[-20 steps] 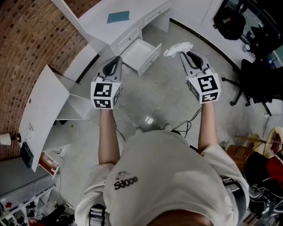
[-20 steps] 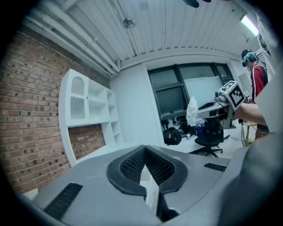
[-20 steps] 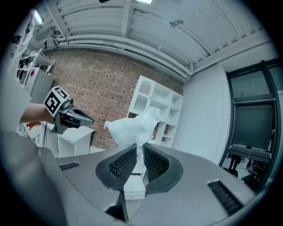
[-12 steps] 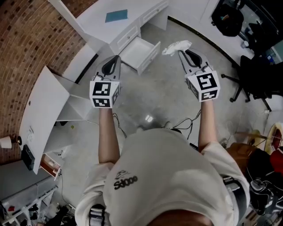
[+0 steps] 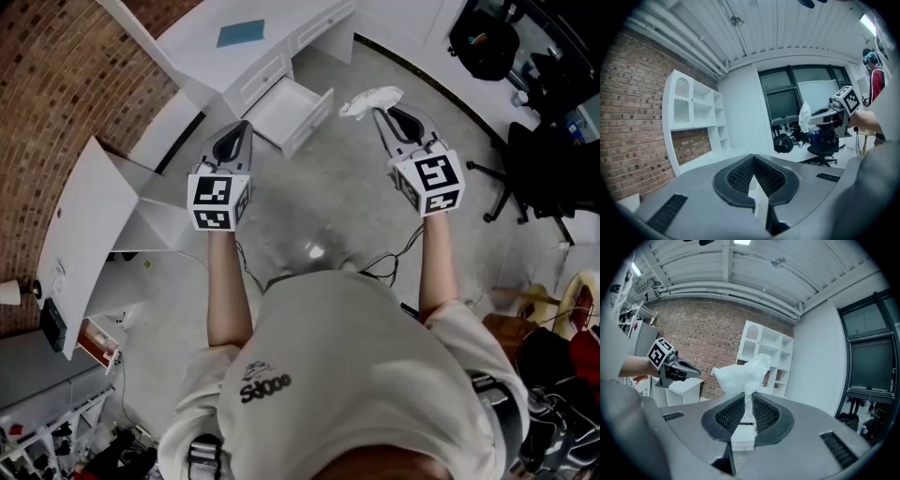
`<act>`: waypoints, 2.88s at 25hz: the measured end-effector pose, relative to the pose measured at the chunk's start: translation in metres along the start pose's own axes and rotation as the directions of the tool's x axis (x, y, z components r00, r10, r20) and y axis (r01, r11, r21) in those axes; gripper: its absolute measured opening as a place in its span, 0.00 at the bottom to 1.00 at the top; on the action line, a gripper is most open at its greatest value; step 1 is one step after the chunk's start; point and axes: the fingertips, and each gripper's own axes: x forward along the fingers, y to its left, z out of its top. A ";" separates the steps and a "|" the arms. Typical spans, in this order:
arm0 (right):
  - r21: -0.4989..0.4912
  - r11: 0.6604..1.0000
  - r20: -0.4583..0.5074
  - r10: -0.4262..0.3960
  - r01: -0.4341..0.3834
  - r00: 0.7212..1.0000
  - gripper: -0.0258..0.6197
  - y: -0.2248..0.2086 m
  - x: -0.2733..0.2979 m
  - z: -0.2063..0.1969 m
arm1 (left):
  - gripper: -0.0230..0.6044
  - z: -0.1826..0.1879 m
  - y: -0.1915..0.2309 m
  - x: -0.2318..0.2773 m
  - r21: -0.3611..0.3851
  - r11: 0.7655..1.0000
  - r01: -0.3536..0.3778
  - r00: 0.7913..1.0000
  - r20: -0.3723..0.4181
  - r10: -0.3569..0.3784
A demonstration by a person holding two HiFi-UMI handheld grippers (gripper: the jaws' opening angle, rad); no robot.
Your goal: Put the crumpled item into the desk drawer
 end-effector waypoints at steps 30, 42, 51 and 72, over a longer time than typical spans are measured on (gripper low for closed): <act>-0.012 1.000 -0.059 0.027 -0.028 0.998 0.12 -0.112 0.124 -0.042 | 0.06 -0.015 0.082 0.151 -0.063 0.993 -0.104 0.994 -0.024 0.102; -0.003 1.000 -0.107 0.029 -0.029 0.994 0.12 -0.139 0.282 -0.033 | 0.06 -0.038 0.198 0.263 -0.085 0.995 -0.059 0.997 -0.060 0.054; 0.101 0.995 -0.223 0.014 0.009 0.975 0.12 -0.154 0.381 -0.090 | 0.06 -0.100 0.254 0.345 -0.125 0.992 0.026 0.989 -0.144 -0.045; 0.141 0.979 -0.509 0.198 -0.146 0.838 0.12 -0.152 0.541 -0.268 | 0.06 -0.268 0.267 0.455 -0.291 0.956 0.036 0.914 -0.377 -0.149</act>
